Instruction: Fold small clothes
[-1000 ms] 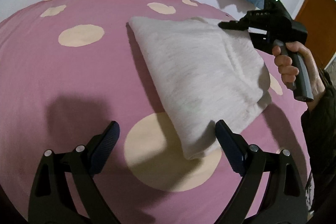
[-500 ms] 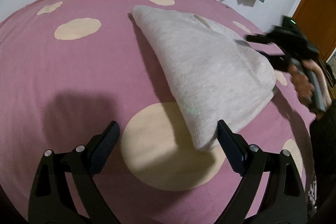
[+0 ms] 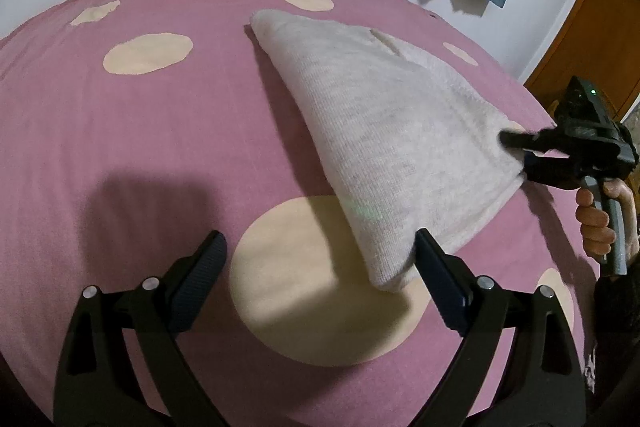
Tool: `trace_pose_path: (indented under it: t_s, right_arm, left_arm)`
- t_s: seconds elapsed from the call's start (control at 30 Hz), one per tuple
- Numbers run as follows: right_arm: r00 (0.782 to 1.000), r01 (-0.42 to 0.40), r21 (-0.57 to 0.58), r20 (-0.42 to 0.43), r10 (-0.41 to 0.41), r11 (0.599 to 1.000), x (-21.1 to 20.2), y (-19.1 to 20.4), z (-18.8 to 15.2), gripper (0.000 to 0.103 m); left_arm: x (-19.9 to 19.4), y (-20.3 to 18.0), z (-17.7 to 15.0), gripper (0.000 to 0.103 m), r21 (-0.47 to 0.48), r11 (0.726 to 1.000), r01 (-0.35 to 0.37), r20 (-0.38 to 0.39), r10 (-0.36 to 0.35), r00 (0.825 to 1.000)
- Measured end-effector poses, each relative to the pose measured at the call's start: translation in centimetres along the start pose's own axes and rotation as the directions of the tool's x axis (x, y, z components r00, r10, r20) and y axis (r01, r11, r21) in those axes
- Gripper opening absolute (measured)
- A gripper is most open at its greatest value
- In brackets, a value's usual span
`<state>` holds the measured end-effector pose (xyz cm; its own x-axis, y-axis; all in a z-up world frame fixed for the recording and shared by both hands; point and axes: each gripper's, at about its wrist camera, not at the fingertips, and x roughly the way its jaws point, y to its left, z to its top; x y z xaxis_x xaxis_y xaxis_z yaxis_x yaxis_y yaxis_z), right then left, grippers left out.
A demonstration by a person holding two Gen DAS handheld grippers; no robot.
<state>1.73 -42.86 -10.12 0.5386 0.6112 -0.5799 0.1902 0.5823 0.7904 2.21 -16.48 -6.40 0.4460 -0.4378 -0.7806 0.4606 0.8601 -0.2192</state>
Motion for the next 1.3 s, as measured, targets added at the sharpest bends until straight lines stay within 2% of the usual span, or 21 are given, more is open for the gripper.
trace_pose_path:
  t_s: [0.07, 0.17, 0.2, 0.3, 0.37, 0.4, 0.53, 0.6, 0.63, 0.7, 0.8, 0.97, 1.0, 1.07, 1.13, 1.23, 1.3]
  right_arm:
    - [1.000, 0.015, -0.023, 0.017, -0.015, 1.000, -0.4, 0.5, -0.1, 0.006]
    - [0.998, 0.031, -0.056, 0.064, -0.027, 0.998, -2.3, 0.7, -0.7, 0.005]
    - [0.997, 0.033, -0.057, 0.071, -0.029, 0.998, -2.8, 0.4, -0.8, 0.004]
    - [0.998, 0.048, -0.028, 0.050, -0.046, 0.998, -2.5, -1.5, -1.0, 0.004]
    - [1.000, 0.013, -0.016, 0.009, -0.013, 1.000, -1.5, -2.4, -0.9, 0.004]
    - [1.000, 0.005, -0.017, 0.008, -0.005, 1.000, -1.5, -2.3, -0.7, 0.004]
    - [0.999, -0.033, -0.047, 0.005, 0.033, 0.998, -1.9, -1.3, 1.2, 0.009]
    - [0.999, -0.027, -0.035, 0.031, 0.028, 0.999, -1.7, -0.9, 2.9, 0.031]
    - [0.999, -0.028, -0.032, 0.039, 0.029, 0.999, -1.4, -0.8, 3.7, 0.034]
    - [0.998, -0.019, -0.023, 0.052, 0.020, 1.000, -0.2, -0.7, 5.6, 0.034]
    - [0.999, -0.040, -0.013, 0.029, 0.040, 0.999, 2.0, -0.5, 7.7, 0.034]
    - [1.000, -0.025, -0.020, 0.006, 0.025, 0.999, 5.0, 0.3, 9.4, 0.034]
    - [1.000, -0.024, -0.030, 0.004, 0.024, 0.999, 5.4, 0.6, 9.5, 0.029]
    - [1.000, 0.002, -0.053, -0.008, -0.002, 0.999, 5.8, 1.1, 9.7, 0.009]
    - [1.000, 0.027, -0.065, 0.011, -0.026, 0.998, 5.4, 1.4, 9.7, 0.008]
    - [0.998, 0.019, -0.047, 0.060, -0.016, 0.999, 3.8, 0.6, 9.8, 0.008]
    - [0.998, 0.027, -0.016, 0.060, -0.026, 1.000, 3.6, -0.7, 9.6, 0.008]
  left_arm:
    - [-0.5, 0.0, 0.1, 0.093, -0.015, 1.000, 0.015, 0.001, -0.015, 1.000]
    - [-1.5, 0.2, 0.5, 0.093, -0.070, 0.994, 0.088, 0.035, -0.086, 0.996]
    - [-1.5, 0.1, 0.6, 0.093, -0.077, 0.993, 0.091, 0.039, -0.088, 0.995]
    - [-0.3, 0.0, 0.9, 0.093, -0.061, 0.997, 0.050, 0.025, -0.049, 0.999]
    - [0.9, 0.2, 0.8, 0.093, -0.063, 0.998, 0.030, -0.006, -0.030, 1.000]
    - [1.0, 0.3, 0.7, 0.093, -0.059, 0.998, 0.030, 0.003, -0.029, 1.000]
    - [0.8, 0.1, 0.7, 0.093, -0.041, 0.999, 0.021, 0.008, -0.021, 1.000]
    - [0.9, 0.2, 0.6, 0.093, -0.045, 0.999, 0.025, 0.007, -0.025, 1.000]
    - [0.8, 0.2, 0.7, 0.093, -0.044, 0.999, 0.024, 0.009, -0.024, 1.000]
    - [0.8, 0.1, 0.7, 0.093, -0.040, 0.999, 0.021, 0.008, -0.020, 1.000]
    - [0.8, 0.2, 0.7, 0.093, -0.041, 0.999, 0.023, 0.008, -0.022, 1.000]
    - [0.8, 0.1, 0.7, 0.094, -0.036, 0.999, 0.021, 0.006, -0.021, 1.000]
    - [0.8, 0.1, 0.7, 0.094, -0.034, 0.999, 0.020, 0.006, -0.019, 1.000]
    - [0.6, 0.0, 0.7, 0.094, -0.030, 0.999, 0.014, 0.006, -0.014, 1.000]
    - [0.1, -0.1, 1.0, 0.094, -0.031, 0.999, 0.018, 0.018, -0.017, 1.000]
    - [-0.6, -0.3, 1.7, 0.094, -0.030, 0.999, 0.022, 0.060, -0.020, 0.998]
    - [-0.1, -0.3, 2.0, 0.094, -0.023, 1.000, 0.015, 0.049, -0.014, 0.999]
